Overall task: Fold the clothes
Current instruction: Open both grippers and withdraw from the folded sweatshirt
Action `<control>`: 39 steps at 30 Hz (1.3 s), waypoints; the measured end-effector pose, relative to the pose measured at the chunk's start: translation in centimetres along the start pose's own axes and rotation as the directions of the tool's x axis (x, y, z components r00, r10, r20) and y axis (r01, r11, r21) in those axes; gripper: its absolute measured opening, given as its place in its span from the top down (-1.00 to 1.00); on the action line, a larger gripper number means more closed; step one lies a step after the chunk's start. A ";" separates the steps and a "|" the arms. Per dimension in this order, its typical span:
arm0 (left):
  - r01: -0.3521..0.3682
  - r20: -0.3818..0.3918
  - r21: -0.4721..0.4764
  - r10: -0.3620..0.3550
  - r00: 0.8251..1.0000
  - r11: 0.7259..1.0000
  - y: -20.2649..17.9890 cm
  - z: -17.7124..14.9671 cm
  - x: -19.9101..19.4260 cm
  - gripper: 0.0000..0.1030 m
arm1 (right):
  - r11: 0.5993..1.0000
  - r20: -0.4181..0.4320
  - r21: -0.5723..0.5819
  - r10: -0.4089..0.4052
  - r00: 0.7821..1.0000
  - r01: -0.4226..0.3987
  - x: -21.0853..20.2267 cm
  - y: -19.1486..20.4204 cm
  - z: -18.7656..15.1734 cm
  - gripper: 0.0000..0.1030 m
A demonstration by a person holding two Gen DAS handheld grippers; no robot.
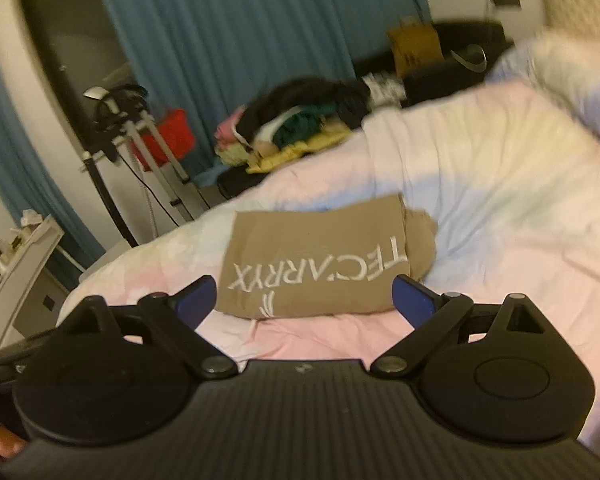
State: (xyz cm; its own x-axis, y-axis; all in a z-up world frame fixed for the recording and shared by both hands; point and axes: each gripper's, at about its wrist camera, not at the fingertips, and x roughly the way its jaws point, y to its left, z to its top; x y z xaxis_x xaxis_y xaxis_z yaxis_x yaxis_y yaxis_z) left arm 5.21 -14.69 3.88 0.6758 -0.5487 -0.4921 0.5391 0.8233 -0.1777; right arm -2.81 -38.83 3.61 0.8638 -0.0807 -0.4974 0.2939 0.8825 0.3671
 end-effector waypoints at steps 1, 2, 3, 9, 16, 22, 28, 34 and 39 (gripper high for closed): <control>-0.002 0.018 0.008 0.002 1.000 1.000 -0.2 -0.2 -1.0 -0.99 | 1.000 0.018 -0.013 0.003 1.000 -0.002 -0.7 0.4 -0.3 -0.86; -0.003 0.035 0.015 0.003 0.999 1.000 -0.4 -0.5 -1.8 -0.99 | 1.000 0.039 -0.028 0.006 0.999 -0.005 -1.4 0.9 -0.7 -0.86; -0.007 0.048 0.021 0.006 0.999 1.000 -0.5 -0.8 -2.6 -0.99 | 0.999 0.058 -0.042 0.008 0.998 -0.005 -1.9 1.2 -1.1 -0.86; -0.033 0.126 0.035 0.029 0.992 0.999 -0.6 -3.5 -6.9 -0.99 | 0.994 0.153 -0.106 0.009 0.988 0.007 -3.9 2.5 -4.2 -0.86; -0.075 0.160 0.067 0.063 0.985 0.995 0.2 -6.0 -7.2 -0.99 | 0.990 0.178 -0.135 -0.019 0.984 0.044 -2.2 3.5 -7.2 -0.86; -0.086 0.159 0.032 0.080 0.984 0.996 1.9 -7.0 -6.3 -0.99 | 0.985 0.184 -0.164 -0.031 0.983 0.062 -0.3 4.2 -8.6 -0.86; -0.111 0.173 0.027 0.104 0.979 0.993 2.5 -7.4 -6.5 -0.99 | 0.978 0.191 -0.189 -0.054 0.980 0.090 0.5 4.8 -9.7 -0.86; -0.109 0.164 0.027 0.103 0.981 0.994 2.7 -7.5 -6.8 -0.99 | 0.971 0.196 -0.210 -0.070 0.978 0.111 0.4 5.2 -10.0 -0.86; -0.124 0.163 0.027 0.118 0.980 0.992 2.5 -7.5 -6.9 -0.99 | 0.969 0.199 -0.216 -0.074 0.977 0.117 0.4 5.3 -10.2 -0.86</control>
State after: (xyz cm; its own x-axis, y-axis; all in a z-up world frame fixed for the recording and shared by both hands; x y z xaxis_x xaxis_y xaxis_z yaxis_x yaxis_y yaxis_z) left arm -1.86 -7.76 0.47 0.8075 -0.4640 -0.3642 0.4646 0.8807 -0.0920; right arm -5.08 -29.43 -2.67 0.9038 -0.2364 -0.3566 0.2978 0.9461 0.1274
